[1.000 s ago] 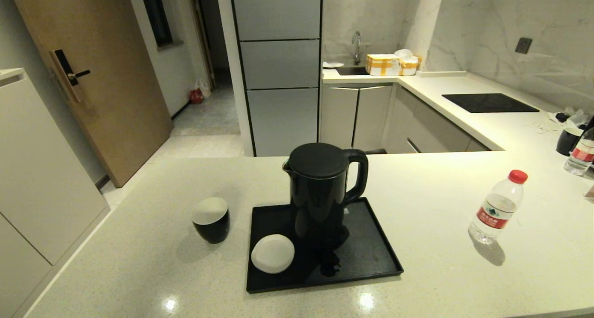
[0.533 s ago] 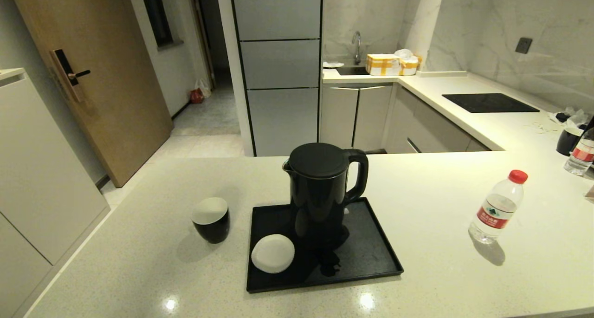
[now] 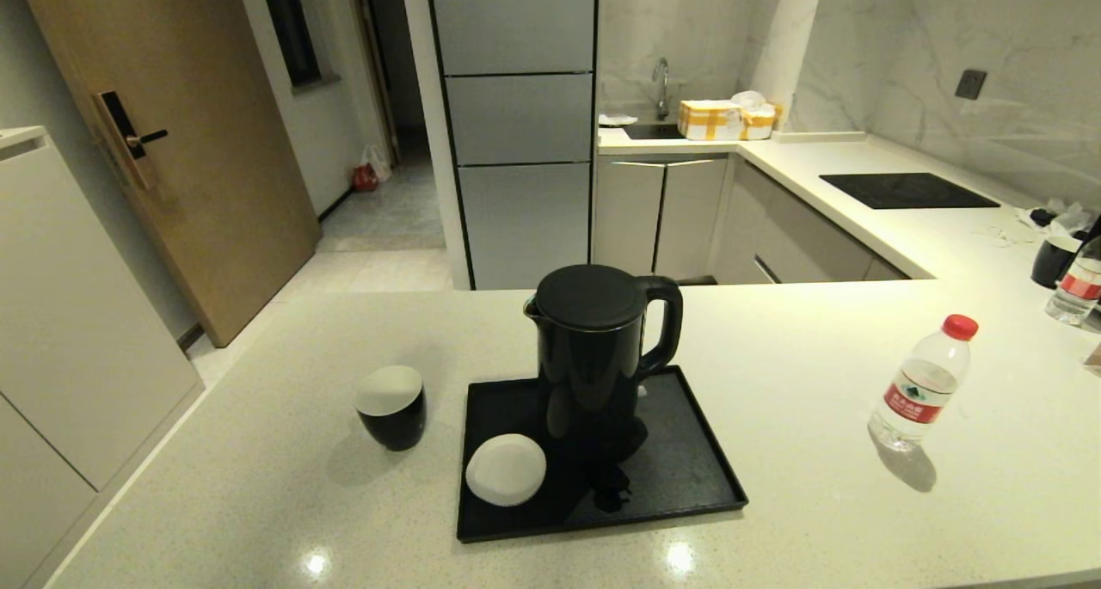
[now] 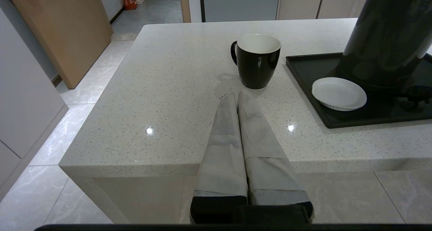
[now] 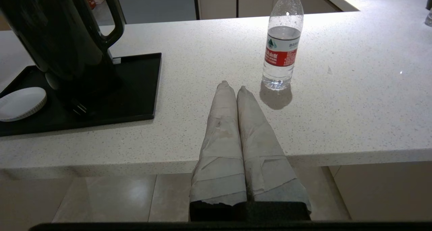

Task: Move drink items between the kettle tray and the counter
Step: Return the tea cup to its original position

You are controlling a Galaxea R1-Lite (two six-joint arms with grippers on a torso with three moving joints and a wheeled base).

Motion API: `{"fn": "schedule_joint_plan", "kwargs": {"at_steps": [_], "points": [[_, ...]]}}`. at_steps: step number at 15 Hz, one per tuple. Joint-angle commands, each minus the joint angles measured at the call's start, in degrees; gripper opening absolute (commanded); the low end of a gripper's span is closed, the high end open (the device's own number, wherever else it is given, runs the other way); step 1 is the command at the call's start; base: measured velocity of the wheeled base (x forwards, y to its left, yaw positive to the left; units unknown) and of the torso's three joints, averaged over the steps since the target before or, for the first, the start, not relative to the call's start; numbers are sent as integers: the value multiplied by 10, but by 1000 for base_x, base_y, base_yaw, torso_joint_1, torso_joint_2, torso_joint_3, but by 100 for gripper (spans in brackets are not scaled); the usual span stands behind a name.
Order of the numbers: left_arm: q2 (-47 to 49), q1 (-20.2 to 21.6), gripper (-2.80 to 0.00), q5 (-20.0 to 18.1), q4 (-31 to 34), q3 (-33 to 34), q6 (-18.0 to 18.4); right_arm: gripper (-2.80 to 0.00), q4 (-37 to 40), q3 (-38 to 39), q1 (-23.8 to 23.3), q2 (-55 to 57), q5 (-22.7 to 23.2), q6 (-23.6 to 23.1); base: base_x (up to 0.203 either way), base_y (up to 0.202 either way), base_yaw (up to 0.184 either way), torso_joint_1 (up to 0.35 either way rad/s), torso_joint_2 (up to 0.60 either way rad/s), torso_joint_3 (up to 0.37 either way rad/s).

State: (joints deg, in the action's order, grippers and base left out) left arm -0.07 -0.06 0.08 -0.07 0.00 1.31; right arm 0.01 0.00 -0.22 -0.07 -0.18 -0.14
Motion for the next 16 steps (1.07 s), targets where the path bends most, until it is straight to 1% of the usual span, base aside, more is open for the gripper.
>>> {"fn": "schedule_joint_plan", "kwargs": {"at_steps": [1, 16], "points": [[1, 0, -280, 0, -1, 0, 0, -280, 0, 2, 0, 1, 0, 0, 0, 0, 0, 0, 0, 0], [1, 0, -280, 0, 0, 0, 0, -280, 0, 2, 0, 1, 0, 0, 0, 0, 0, 0, 0, 0]]}}
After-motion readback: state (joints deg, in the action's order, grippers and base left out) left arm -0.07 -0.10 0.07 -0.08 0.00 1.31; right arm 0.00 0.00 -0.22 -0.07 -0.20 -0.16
